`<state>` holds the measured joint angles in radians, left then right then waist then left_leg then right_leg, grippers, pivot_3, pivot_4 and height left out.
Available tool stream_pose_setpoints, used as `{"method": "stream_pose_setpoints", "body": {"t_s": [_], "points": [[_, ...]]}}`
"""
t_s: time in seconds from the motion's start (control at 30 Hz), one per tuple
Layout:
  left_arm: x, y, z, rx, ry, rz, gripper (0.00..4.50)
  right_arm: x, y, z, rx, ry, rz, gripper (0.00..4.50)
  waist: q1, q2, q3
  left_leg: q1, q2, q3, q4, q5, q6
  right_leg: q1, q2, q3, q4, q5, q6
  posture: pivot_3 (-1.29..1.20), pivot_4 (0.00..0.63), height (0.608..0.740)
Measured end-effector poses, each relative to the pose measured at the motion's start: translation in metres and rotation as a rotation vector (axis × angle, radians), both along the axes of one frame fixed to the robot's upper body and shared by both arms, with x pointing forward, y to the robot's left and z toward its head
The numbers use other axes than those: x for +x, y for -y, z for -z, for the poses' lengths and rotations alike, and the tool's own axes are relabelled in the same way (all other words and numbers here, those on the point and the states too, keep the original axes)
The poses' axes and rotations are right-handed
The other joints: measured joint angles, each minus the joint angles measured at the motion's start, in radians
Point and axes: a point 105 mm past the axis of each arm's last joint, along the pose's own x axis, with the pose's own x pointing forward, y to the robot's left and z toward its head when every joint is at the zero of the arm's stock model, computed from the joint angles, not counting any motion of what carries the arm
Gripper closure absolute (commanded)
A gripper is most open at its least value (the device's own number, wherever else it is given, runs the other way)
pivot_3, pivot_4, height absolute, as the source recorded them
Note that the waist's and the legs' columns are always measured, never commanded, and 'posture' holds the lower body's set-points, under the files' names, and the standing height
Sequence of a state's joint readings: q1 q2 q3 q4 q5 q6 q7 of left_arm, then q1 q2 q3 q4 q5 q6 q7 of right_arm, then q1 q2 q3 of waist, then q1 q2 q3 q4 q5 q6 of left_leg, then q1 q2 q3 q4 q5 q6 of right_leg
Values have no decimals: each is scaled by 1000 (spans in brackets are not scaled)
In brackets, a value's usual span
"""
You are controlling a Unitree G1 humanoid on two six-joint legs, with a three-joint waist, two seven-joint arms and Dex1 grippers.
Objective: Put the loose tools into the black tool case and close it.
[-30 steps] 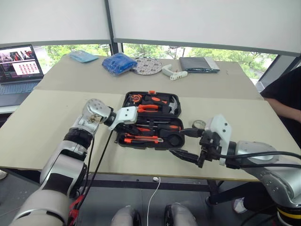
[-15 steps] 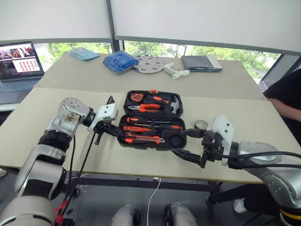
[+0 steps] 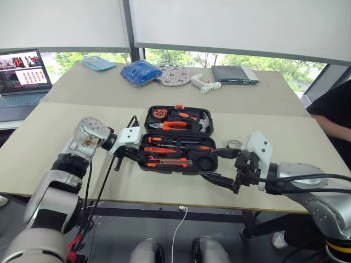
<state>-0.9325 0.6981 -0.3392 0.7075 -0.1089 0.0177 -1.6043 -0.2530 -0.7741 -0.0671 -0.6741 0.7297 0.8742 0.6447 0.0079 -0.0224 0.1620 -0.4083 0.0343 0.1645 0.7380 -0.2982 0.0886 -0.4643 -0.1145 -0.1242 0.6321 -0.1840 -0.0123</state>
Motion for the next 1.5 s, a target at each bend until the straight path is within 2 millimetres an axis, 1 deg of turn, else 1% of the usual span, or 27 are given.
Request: {"method": "stream_pose_setpoints", "body": {"t_s": [0.07,0.1,0.17,0.23,0.27,0.33,0.37,0.4,0.5,0.57,0.63,0.67,0.73,0.77,0.8,0.9,0.93,0.97,1.0,1.07,1.13,1.2,1.23,1.27,1.37,1.43,1.5], "points": [[1,4,-17,-73,-29,-25,3668,2,4,0,-8,-5,12,0,0,0,0,-3,0,0,0,0,0,-2,0,0,0,0,0,0,150,718],[0,10,-30,-118,-31,-22,3385,6,10,0,-16,-10,35,0,2,0,0,-3,0,0,1,0,0,-2,0,0,0,0,0,0,150,718],[-1,18,-52,-203,-22,-9,2558,13,22,0,-36,-19,78,0,5,0,0,-3,-1,0,1,0,0,-1,0,0,-1,1,1,0,150,718],[-3,27,-69,-294,-4,9,1799,23,40,4,-72,-44,144,0,4,0,0,-2,-1,0,1,0,1,1,0,0,-2,0,3,0,150,718],[-4,32,-74,-327,3,17,1532,29,49,6,-86,-57,179,0,4,0,0,-1,-1,0,2,0,1,1,0,0,-2,0,3,0,150,718],[-6,44,-81,-377,30,36,771,46,67,11,-120,-71,262,0,1,0,0,0,-1,1,2,0,1,2,0,1,-2,0,3,0,150,718],[-7,49,-82,-392,40,44,507,52,72,13,-125,-75,287,0,0,0,0,0,-1,1,1,0,1,2,0,1,-2,0,3,0,150,718],[-9,53,-81,-403,56,49,57,64,81,17,-147,-78,328,0,-3,0,0,2,-1,1,1,0,0,2,0,1,-2,0,3,0,150,718],[-12,63,-72,-419,54,58,23,88,95,24,-176,-74,407,0,-15,0,0,2,-1,2,0,1,-2,3,1,1,-1,0,3,0,150,718],[-13,64,-65,-419,43,54,23,105,96,32,-188,-78,424,0,-24,0,1,3,-1,2,-1,3,-4,2,2,2,-1,0,2,0,150,718],[-16,66,-64,-415,47,64,23,114,92,39,-196,-87,416,0,-27,0,1,3,-1,2,-2,3,-5,2,2,1,-1,0,2,0,150,718],[-17,67,-64,-412,53,73,0,117,88,44,-200,-91,404,506,-27,0,1,3,-1,3,-3,3,-5,2,2,1,0,0,1,0,150,718],[-20,69,-65,-404,71,86,0,125,82,53,-210,-102,389,1031,-26,1,1,4,-1,3,-3,3,-5,2,2,1,-1,0,1,0,150,718],[-21,68,-64,-399,74,87,0,127,81,55,-213,-103,385,1367,-26,1,1,4,-1,3,-3,3,-5,2,2,1,-1,0,1,0,150,718],[-21,67,-61,-390,78,83,0,130,79,60,-223,-105,379,1851,-25,1,1,4,-1,3,-3,3,-5,2,2,1,-1,0,1,0,150,718],[-21,65,-56,-384,80,73,0,134,76,67,-237,-110,365,2619,-21,1,1,3,-1,3,-3,3,-5,2,1,1,-1,0,1,0,150,718],[-21,65,-56,-383,82,69,0,135,75,70,-238,-114,363,3049,-20,1,1,3,-1,3,-3,3,-5,2,1,1,-1,0,1,0,150,718],[-20,65,-56,-379,86,65,0,136,74,71,-238,-108,354,3448,-20,1,1,3,-1,3,-3,3,-5,2,1,1,-1,0,1,0,150,718],[-20,65,-56,-373,91,65,0,136,74,71,-245,-102,348,3635,-21,1,1,3,-1,3,-3,3,-5,2,1,1,-1,0,1,0,150,718],[-22,65,-55,-365,99,70,0,135,73,70,-249,-100,331,4350,-23,1,1,4,-1,3,-3,3,-5,2,1,1,-1,0,1,0,150,718],[-23,63,-53,-359,98,70,0,133,74,67,-255,-90,319,4434,-23,2,1,4,-1,3,-4,3,-5,2,1,1,-1,0,1,0,150,718],[-23,59,-49,-344,98,65,0,126,66,55,-225,-63,275,4434,-23,3,2,4,-1,3,-4,3,-5,2,1,1,0,1,-2,0,150,718],[-23,58,-48,-336,100,66,0,120,58,46,-187,-56,244,4434,-23,4,3,3,0,3,-4,3,-6,1,1,1,0,2,-3,0,150,718],[-24,58,-48,-332,109,71,0,110,44,34,-146,-47,185,4434,-23,4,3,3,0,3,-4,3,-6,1,1,1,0,3,-5,0,150,718],[-24,59,-48,-331,114,77,0,85,12,16,-106,-26,52,4434,-24,4,3,4,0,3,-4,3,-6,1,1,1,0,3,-5,0,150,718],[-24,59,-47,-330,115,76,0,74,-3,18,-106,-44,3,4434,-22,4,3,4,0,3,-4,3,-6,1,1,1,0,3,-5,0,150,718],[-24,60,-47,-330,116,77,0,69,-13,26,-117,-72,-11,4434,-20,4,3,3,-1,3,-3,3,-6,1,0,1,0,3,-4,0,150,718]]}}
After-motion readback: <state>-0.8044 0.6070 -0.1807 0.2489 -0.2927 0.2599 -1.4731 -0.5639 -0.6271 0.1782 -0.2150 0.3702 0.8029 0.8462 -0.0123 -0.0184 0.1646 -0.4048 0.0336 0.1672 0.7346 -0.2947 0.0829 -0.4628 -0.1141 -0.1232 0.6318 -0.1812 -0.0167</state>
